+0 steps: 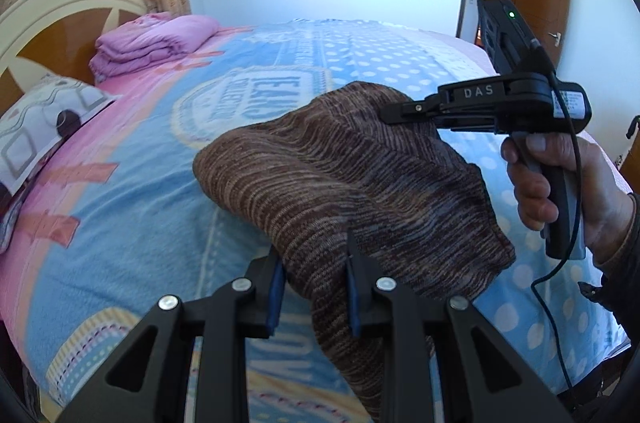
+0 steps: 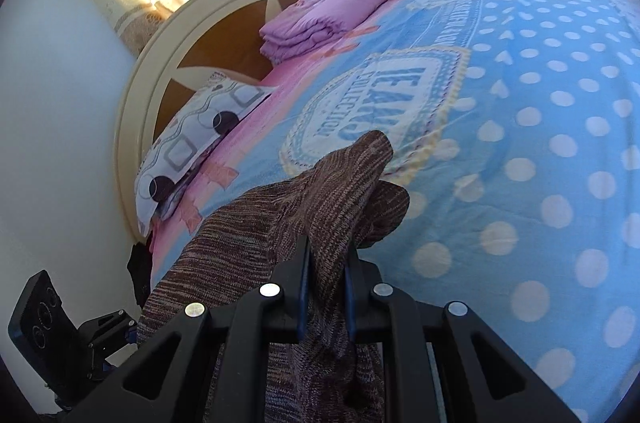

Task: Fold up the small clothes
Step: 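Lift the folded sweater with both grippers and carry it toward the pillows, then lower the sweater onto the bed and open both grippers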

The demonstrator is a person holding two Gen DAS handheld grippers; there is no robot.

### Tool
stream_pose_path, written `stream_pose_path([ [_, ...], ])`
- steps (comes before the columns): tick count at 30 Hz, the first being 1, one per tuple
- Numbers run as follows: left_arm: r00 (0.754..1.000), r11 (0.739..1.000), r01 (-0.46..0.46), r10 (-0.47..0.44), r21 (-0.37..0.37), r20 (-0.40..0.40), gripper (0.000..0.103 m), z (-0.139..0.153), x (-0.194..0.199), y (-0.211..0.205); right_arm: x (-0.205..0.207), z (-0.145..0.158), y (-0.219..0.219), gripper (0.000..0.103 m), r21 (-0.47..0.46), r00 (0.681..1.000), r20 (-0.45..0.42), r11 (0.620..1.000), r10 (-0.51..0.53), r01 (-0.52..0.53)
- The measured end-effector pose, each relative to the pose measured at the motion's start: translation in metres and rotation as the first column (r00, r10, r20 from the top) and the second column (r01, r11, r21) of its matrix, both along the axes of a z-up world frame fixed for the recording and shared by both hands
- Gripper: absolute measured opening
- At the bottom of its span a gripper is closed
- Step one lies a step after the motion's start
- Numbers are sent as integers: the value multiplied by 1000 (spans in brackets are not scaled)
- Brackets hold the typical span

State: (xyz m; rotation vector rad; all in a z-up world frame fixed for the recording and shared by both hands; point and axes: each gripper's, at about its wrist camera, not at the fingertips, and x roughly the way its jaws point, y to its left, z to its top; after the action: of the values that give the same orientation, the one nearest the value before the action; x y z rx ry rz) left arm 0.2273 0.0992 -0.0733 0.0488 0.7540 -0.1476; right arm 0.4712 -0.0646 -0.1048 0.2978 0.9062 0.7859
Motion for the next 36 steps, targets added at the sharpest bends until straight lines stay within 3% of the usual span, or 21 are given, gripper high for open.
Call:
stream_pose_path([
  [11,997,999,-50,49,-20,-60,27,-29,-7,37,9,-29,47,14,-52,997,-58,997,59,-63],
  [16,991,997,-75,73,-10,-108,39,-56,-6,45,15,-48,54,14,-109,996,-79,993,42,-51],
  [17,991,996,-85,84,-5,-101,47,-58,-8,45,17,-53,54,15,-122,996,-82,992,33,-43],
  [18,991,995,-100,101,5,-86,54,-58,-10,46,19,-59,54,16,-131,995,-96,991,25,-37],
  [21,990,992,-116,118,40,-72,56,-52,-18,44,21,-65,49,41,-154,995,-102,988,-22,6],
  [23,990,990,-128,130,54,-51,56,-43,-25,43,13,-57,42,42,-160,995,-74,986,-61,49],
  [27,984,982,-172,167,80,67,77,-13,-51,42,-28,-22,27,42,-178,991,56,975,-125,133],
  [29,978,979,-186,176,81,114,86,1,-60,41,-59,-1,20,48,-171,983,122,972,-140,160],
  [31,971,978,-193,179,77,160,87,16,-69,38,-91,16,14,58,-158,972,182,971,-148,177],
  [36,955,976,-212,198,41,219,96,38,-76,39,-154,45,9,61,-185,942,308,963,-130,194],
])
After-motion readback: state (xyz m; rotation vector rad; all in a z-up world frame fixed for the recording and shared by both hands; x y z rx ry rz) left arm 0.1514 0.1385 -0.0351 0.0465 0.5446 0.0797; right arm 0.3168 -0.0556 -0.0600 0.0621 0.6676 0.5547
